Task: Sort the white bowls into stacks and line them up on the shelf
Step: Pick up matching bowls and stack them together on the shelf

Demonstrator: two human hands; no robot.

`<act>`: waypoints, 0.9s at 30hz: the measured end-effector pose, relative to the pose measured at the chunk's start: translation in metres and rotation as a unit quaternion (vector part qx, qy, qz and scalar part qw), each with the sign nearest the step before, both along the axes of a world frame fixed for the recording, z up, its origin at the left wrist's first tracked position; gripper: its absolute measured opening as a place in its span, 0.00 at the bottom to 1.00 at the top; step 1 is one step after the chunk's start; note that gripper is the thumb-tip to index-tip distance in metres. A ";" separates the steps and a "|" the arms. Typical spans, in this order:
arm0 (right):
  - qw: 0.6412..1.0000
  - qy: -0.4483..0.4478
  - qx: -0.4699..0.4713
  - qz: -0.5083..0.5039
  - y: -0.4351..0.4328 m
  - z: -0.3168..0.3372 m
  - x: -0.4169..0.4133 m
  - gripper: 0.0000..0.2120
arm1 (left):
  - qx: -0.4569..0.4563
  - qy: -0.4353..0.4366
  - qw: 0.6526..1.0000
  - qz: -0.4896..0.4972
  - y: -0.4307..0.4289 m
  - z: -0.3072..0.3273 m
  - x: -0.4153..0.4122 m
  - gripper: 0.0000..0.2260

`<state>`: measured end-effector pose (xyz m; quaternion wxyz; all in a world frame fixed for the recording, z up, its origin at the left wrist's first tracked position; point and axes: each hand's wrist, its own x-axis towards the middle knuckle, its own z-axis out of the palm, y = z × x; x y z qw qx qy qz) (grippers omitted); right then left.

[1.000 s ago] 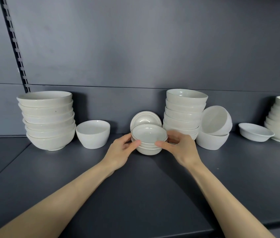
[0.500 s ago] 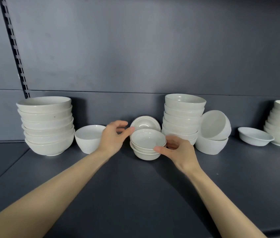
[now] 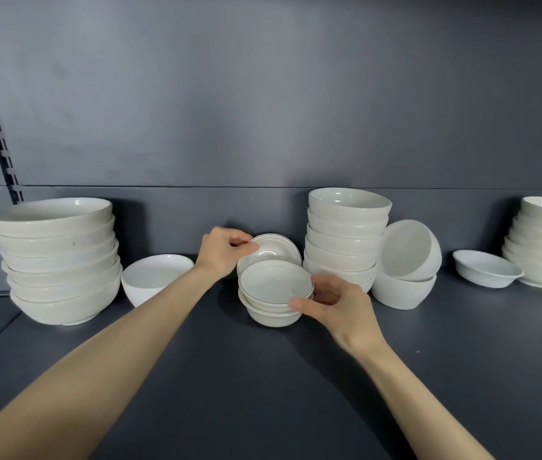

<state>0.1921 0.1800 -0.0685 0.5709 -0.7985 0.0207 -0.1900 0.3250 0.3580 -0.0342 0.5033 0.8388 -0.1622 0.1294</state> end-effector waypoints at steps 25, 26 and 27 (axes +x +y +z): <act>1.000 0.010 -0.004 0.003 0.001 -0.004 0.002 0.24 | 0.012 -0.259 0.951 0.171 0.019 0.046 -0.016 0.08; 1.000 0.010 -0.005 0.004 0.001 -0.003 0.002 0.24 | 0.002 -0.262 0.949 0.177 0.022 0.052 -0.019 0.08; 1.000 0.010 -0.004 0.005 0.001 -0.003 0.001 0.24 | -0.008 -0.258 0.949 0.179 0.024 0.057 -0.022 0.08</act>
